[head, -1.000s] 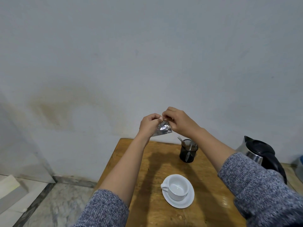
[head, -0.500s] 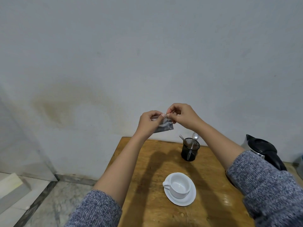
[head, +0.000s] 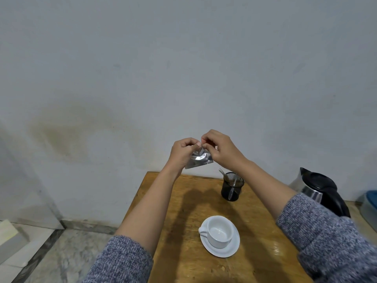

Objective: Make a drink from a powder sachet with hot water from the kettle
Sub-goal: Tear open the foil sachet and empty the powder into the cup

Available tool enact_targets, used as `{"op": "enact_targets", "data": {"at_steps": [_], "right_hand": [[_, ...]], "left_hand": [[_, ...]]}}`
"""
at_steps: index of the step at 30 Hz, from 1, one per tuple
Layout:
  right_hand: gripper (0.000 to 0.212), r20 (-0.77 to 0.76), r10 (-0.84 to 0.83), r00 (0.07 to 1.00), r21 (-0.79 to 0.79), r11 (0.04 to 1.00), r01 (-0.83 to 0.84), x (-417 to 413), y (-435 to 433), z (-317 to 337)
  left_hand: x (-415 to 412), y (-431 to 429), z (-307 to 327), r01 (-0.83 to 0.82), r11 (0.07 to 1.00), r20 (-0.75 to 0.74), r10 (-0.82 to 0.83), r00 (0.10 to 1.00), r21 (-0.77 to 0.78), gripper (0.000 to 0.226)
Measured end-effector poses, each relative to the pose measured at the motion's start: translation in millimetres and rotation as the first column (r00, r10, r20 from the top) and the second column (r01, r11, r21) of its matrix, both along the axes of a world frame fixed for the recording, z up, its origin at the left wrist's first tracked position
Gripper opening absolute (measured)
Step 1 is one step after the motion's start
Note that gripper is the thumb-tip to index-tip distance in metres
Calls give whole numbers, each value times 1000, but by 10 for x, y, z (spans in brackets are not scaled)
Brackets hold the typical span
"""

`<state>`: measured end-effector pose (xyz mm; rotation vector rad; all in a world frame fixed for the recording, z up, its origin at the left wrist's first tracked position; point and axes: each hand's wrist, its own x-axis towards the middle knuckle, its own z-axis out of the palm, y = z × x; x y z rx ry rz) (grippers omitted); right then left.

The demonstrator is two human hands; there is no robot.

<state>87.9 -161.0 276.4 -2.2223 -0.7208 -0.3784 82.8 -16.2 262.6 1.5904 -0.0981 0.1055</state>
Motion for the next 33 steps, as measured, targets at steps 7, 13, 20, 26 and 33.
{"op": "enact_targets", "data": {"at_steps": [7, 13, 20, 26, 33], "right_hand": [[16, 155, 20, 988, -92, 996, -6, 45, -24, -61], [19, 263, 35, 964, -204, 979, 20, 87, -74, -169], [21, 298, 91, 950, -234, 972, -20, 10, -34, -225], [8, 113, -66, 991, 76, 995, 58, 61, 1, -126], [10, -9, -67, 998, 149, 987, 68, 45, 25, 4]], "left_hand": [[37, -48, 7, 6, 996, -64, -12, 998, -87, 16], [35, -106, -14, -21, 993, -167, 2, 986, -114, 17], [89, -46, -147, -81, 983, -169, 53, 984, -164, 18], [112, 105, -152, 17, 991, 1, -17, 1000, -133, 10], [44, 219, -101, 284, 959, -48, -282, 958, 20, 12]]}}
